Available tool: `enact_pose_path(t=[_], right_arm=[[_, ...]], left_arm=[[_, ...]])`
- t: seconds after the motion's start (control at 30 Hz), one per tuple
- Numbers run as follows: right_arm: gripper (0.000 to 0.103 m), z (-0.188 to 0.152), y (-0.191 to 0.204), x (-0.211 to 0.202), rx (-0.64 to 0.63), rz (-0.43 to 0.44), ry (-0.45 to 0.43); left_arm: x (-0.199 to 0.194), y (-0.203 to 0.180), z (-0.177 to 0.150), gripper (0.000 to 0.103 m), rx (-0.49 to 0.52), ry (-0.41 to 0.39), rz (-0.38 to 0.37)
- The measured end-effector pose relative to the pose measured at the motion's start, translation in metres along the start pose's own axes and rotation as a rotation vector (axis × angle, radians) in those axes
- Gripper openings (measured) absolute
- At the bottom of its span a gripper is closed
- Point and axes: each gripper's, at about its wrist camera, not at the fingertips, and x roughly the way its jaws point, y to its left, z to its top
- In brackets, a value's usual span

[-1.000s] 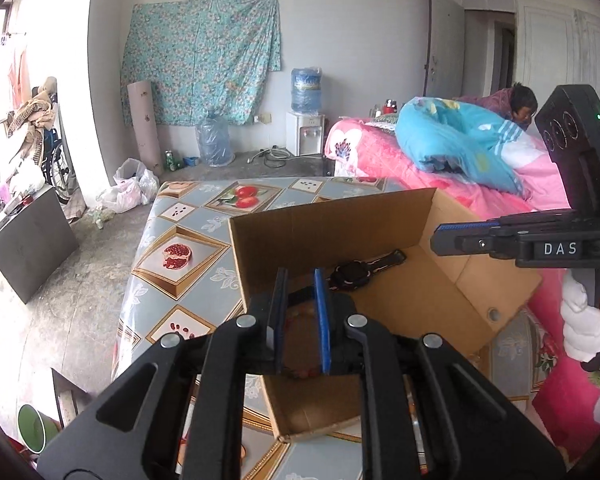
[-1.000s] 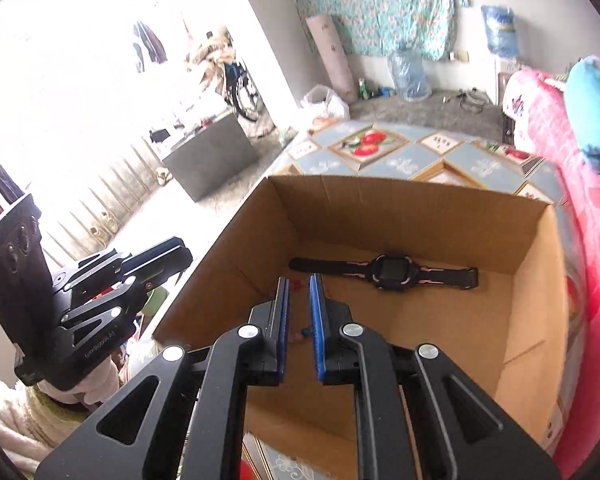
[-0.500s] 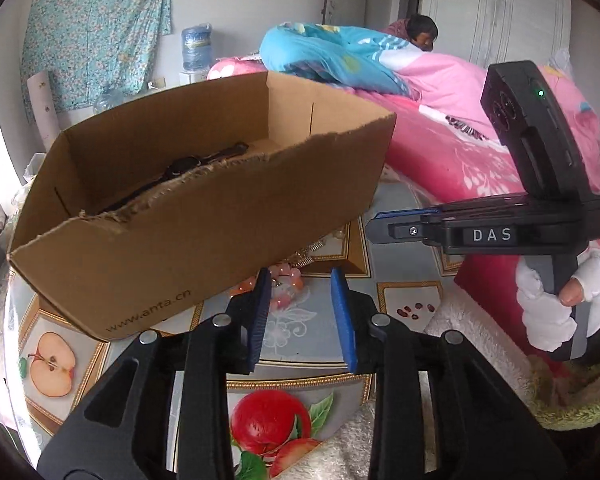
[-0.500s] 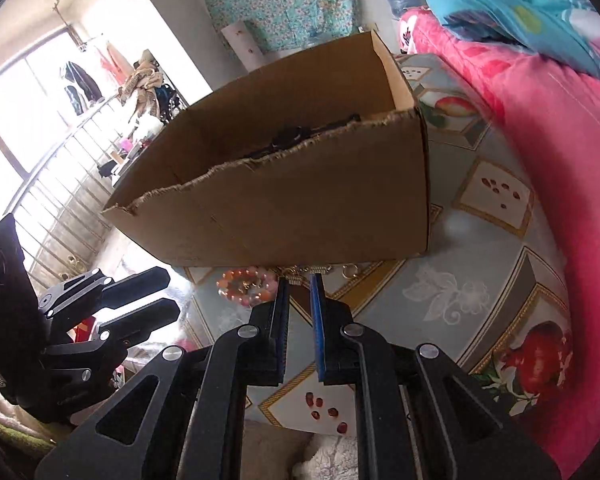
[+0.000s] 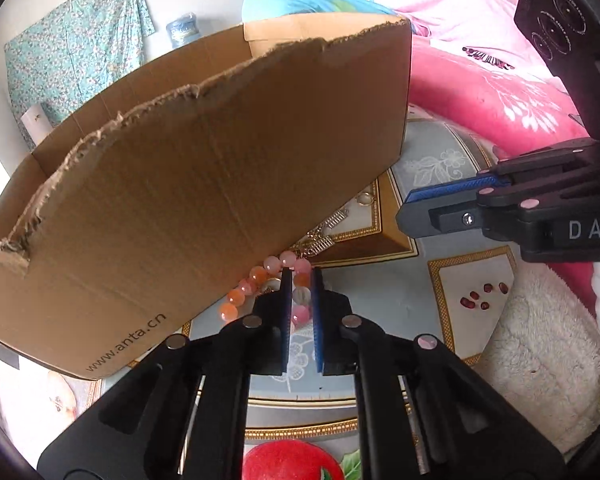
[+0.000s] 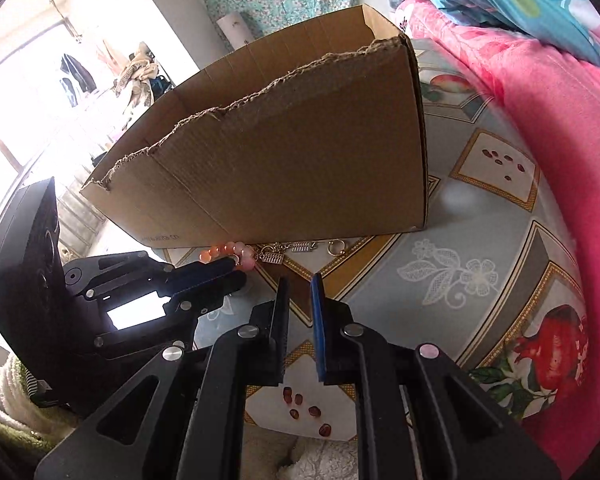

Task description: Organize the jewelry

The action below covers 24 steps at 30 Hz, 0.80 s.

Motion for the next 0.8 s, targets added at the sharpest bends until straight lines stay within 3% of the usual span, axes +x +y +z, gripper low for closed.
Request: enact_pose_path(t=[0.23,0.4,0.5,0.6,0.8], right_arm=[[0.011,0.005,-0.010,0.003,-0.010,0.017,-0.001],[0.012,0.004,-0.018,0.007,0.009,0.039,0.012],[0.012,0.006,-0.019,0.009,0.004,0.046,0.010],[0.012,0.009,-0.016,0.008,-0.006,0.059,0.001],[0.012,0.024,-0.011,0.003,-0.007,0.092,-0.041]], left_arm=[[-0.043,0.015,-0.002,0.008,0.014,-0.067,0.071],[-0.054,0.027,-0.028,0.008,0.036,0.022,0.122],[-0.051,0.037,-0.044,0.009,-0.021,0.090,0.103],[-0.053,0.043,-0.051,0.011,-0.062,0.102,0.086],[-0.065,0.061,-0.040,0.017,-0.183,-0.002,0.041]])
